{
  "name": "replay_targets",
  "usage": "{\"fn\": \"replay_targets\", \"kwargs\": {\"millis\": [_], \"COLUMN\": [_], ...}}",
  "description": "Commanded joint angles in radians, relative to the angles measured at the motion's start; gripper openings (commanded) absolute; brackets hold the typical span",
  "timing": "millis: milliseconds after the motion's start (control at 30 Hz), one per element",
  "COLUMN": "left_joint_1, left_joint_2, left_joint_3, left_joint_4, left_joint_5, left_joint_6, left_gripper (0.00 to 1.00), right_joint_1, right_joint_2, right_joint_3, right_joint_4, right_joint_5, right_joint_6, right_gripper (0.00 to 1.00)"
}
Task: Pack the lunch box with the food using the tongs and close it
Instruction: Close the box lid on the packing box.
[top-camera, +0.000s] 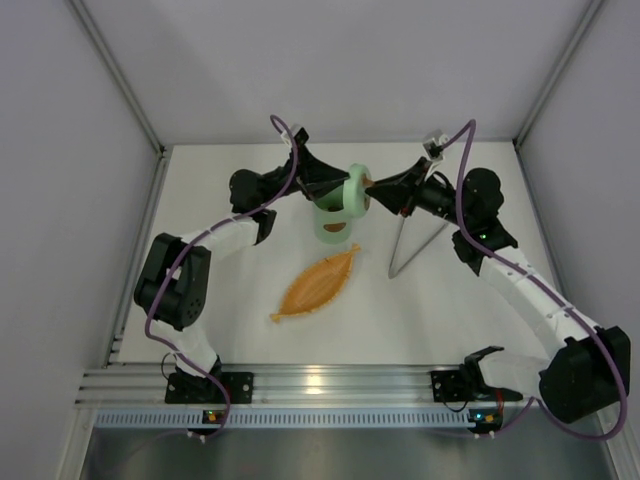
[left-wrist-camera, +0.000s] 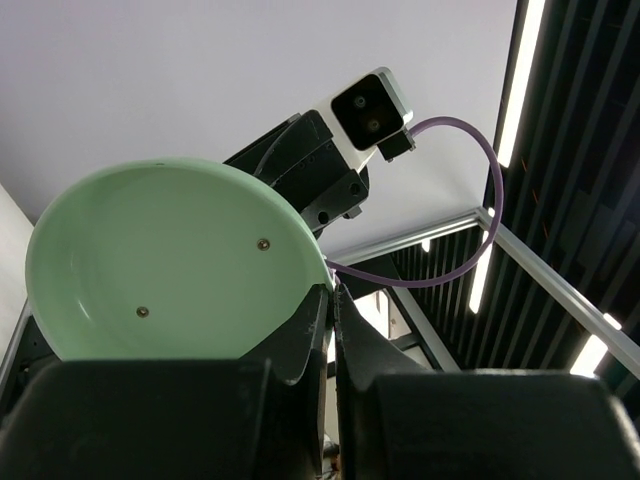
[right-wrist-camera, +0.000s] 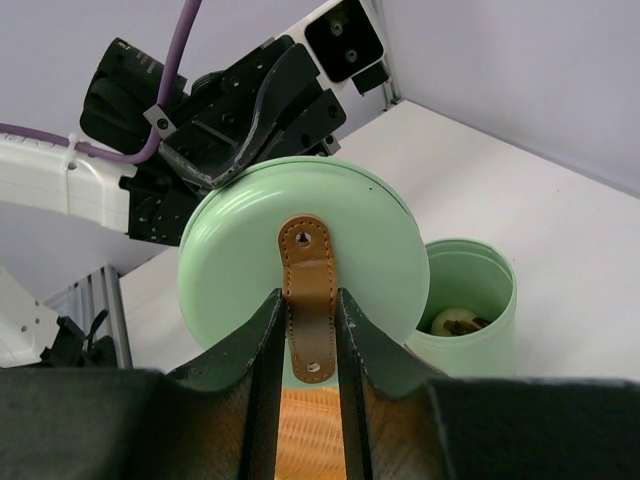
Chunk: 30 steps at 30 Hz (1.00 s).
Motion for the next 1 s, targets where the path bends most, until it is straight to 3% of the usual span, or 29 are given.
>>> {"fn": "replay_targets", "kwargs": {"millis": [0, 333, 533, 767, 967], "left_joint_1": [-0.020, -0.023, -0.025, -0.025, -0.025], "left_joint_2": [-0.036, -0.030, -0.041, -0.120, -0.145], "left_joint_3": [0.025, 0.045, 0.054, 0.051, 0.090], "left_joint_4": [0.381, 0.355, 0.302, 0.021, -0.092], "left_joint_5": [0.004, 0.014, 0.024, 0.033, 0.022], "left_joint_6": [0.021, 0.026, 0.069, 0.297, 0.397], "left_gripper": [0.07, 0.24, 0.28, 0.32, 0.33], "right_joint_1": [0.033, 0.041, 0.041, 0.042, 0.042], "right_joint_2": [-0.051, -0.094, -0.115, -0.125, -0.126], "right_joint_3": [0.070, 0.105, 0.132, 0.166, 0.186], "right_joint_4": [0.020, -0.038, -0.090, -0.191, -0.256], "right_joint_5": [-0.027, -0.028, -0.005, 0.038, 0.062], "right_joint_6": [-0.013, -0.021, -0.032, -0.071, -0.093], "right_gripper": [0.00, 0.00, 0.00, 0.00, 0.00]}}
